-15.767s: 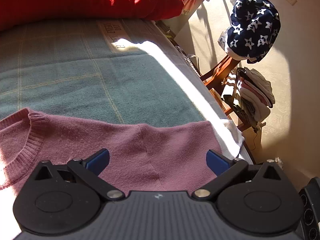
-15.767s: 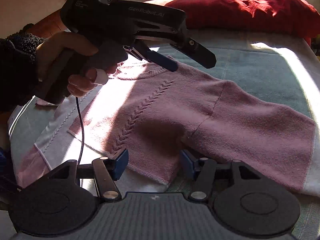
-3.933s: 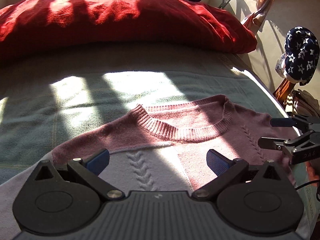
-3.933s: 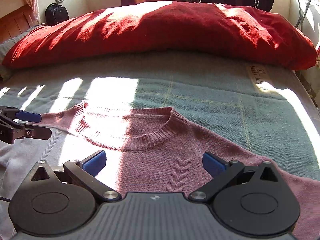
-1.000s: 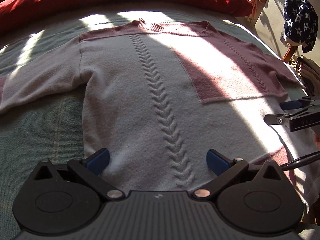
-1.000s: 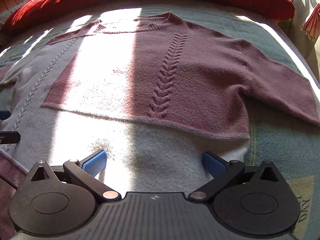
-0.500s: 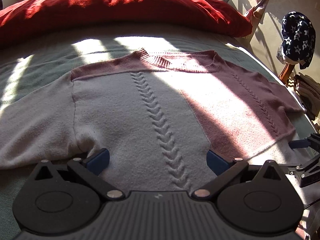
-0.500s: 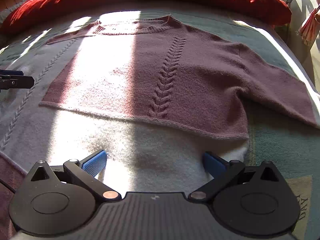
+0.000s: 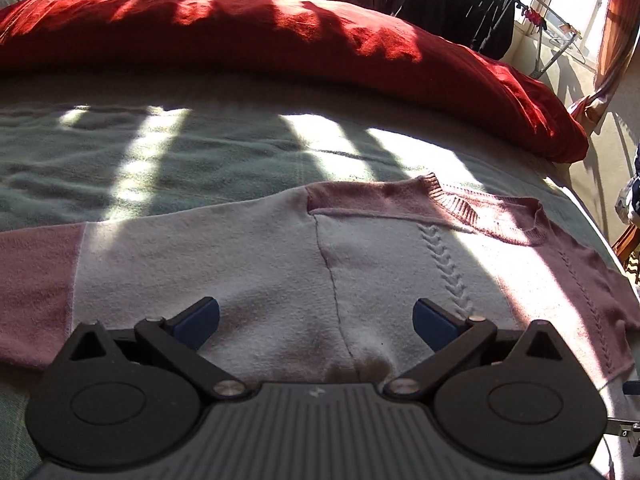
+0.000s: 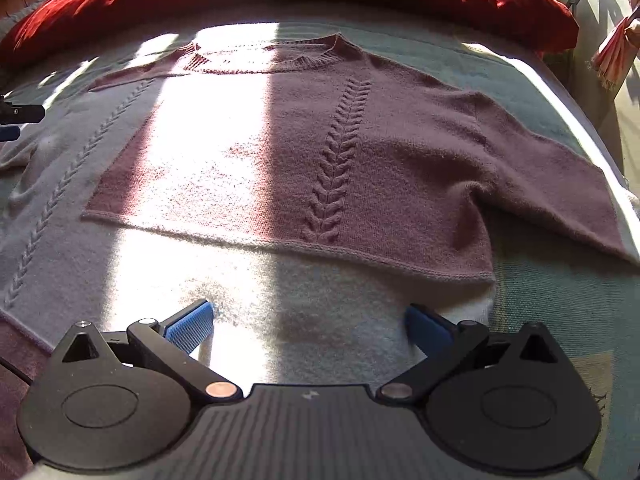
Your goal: Fold clothes
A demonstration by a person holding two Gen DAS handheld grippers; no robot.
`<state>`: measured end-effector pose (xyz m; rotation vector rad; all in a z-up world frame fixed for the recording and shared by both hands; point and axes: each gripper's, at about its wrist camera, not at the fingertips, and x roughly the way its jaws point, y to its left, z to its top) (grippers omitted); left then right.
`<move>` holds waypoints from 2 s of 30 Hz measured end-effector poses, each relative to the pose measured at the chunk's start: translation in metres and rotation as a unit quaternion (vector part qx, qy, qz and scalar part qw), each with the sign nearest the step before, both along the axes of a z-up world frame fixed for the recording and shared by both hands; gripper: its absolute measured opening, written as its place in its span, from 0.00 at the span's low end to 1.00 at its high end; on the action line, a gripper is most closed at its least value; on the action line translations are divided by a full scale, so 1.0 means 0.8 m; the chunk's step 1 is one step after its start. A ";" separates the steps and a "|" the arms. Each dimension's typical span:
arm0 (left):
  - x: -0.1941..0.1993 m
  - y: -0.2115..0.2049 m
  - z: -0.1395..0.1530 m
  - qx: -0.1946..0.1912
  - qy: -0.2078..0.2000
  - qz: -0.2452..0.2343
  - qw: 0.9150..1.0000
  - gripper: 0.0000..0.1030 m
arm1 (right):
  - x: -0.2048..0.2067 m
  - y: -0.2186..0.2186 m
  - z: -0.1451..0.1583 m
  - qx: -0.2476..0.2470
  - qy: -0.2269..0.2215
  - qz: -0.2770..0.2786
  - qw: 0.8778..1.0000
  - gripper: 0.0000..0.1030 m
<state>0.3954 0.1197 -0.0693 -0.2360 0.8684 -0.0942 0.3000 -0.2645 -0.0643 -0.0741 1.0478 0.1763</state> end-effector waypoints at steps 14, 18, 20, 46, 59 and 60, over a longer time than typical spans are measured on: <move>-0.004 0.026 0.005 -0.047 0.002 0.013 0.999 0.99 | 0.010 0.086 0.045 0.024 -0.046 0.112 0.992 1.00; -0.005 -0.011 -0.007 -0.034 0.007 -0.039 0.999 0.99 | 0.009 0.113 0.035 0.039 -0.020 0.138 0.989 1.00; -0.013 -0.015 -0.007 -0.018 0.012 -0.055 0.998 0.99 | 0.008 0.122 0.027 0.046 0.001 0.148 0.988 1.00; -0.025 0.079 0.042 0.007 0.016 -0.031 0.999 0.99 | 0.007 0.151 0.025 0.029 0.024 0.167 0.985 1.00; -0.034 0.326 -0.007 -0.032 0.004 0.223 0.974 0.99 | 0.007 0.209 0.033 0.039 0.008 0.197 0.980 1.00; -0.037 0.331 -0.005 -0.028 0.002 0.227 0.973 0.99 | 0.006 0.211 0.033 0.041 0.010 0.196 0.980 1.00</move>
